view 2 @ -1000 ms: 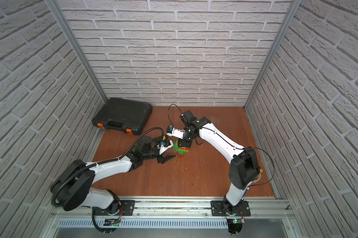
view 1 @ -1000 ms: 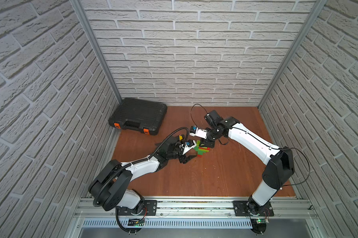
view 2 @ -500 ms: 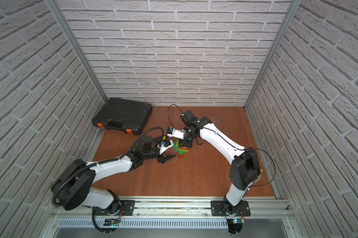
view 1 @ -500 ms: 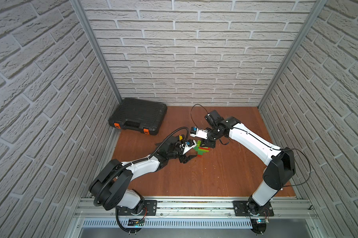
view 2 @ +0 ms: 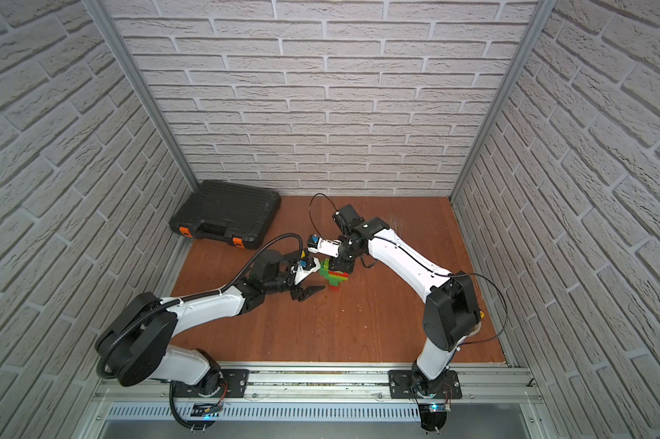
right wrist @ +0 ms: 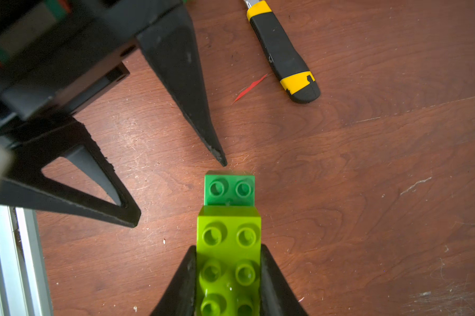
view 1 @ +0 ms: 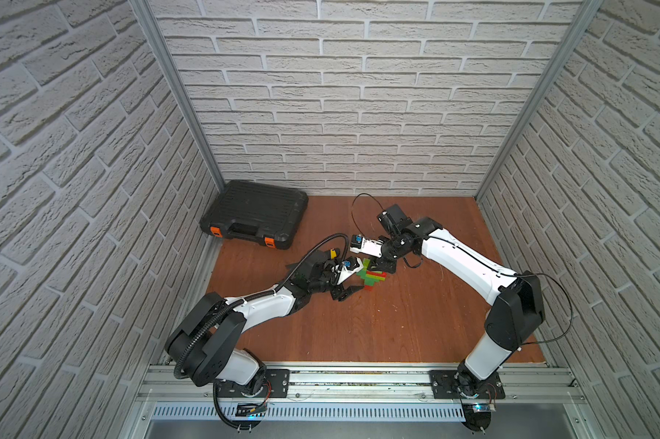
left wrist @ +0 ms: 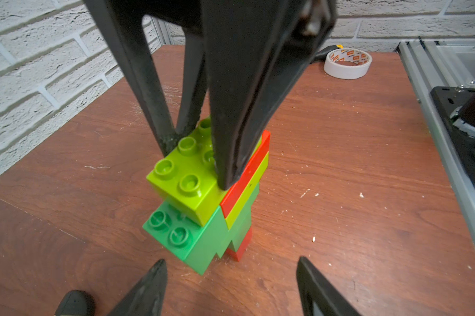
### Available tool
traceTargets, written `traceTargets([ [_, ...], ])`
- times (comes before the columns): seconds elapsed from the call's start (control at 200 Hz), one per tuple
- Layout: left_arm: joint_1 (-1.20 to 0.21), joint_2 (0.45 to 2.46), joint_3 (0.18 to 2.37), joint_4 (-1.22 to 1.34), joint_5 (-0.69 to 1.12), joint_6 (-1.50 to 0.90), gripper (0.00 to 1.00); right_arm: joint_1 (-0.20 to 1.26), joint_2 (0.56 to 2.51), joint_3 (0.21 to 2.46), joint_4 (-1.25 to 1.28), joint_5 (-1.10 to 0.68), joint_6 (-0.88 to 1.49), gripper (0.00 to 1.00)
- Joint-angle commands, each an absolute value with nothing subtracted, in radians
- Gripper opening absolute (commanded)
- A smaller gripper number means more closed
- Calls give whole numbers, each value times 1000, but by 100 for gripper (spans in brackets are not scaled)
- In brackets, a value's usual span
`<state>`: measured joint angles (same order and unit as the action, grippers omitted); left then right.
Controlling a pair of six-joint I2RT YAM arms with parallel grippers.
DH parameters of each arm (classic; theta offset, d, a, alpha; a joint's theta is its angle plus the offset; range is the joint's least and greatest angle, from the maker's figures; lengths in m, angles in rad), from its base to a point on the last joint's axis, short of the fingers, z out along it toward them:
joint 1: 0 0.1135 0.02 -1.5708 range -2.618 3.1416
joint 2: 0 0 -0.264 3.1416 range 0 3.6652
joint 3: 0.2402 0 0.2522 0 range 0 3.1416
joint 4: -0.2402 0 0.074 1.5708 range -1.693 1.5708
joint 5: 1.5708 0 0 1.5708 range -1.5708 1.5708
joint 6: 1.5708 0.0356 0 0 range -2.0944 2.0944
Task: Assemble a spoon with lego
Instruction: Assemble the lego brick with the lego brick.
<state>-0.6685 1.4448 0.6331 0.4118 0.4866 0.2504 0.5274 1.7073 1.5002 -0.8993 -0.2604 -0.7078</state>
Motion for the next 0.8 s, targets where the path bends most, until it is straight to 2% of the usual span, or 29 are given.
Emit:
traceTargets([
  [0.0, -672, 1456, 656, 439, 509, 253, 74, 523, 1711, 1460, -898, -255, -722, 9],
  [0.38, -678, 1461, 664, 444, 512, 252, 74, 519, 1774, 1456, -1036, -158, -679, 9],
  [0.685, -678, 1448, 655, 436, 505, 255, 73, 509, 1834, 1425, -1081, -209, -644, 9],
  [0.795, -678, 1442, 649, 431, 500, 257, 74, 512, 1815, 1446, -1073, -232, -640, 16],
])
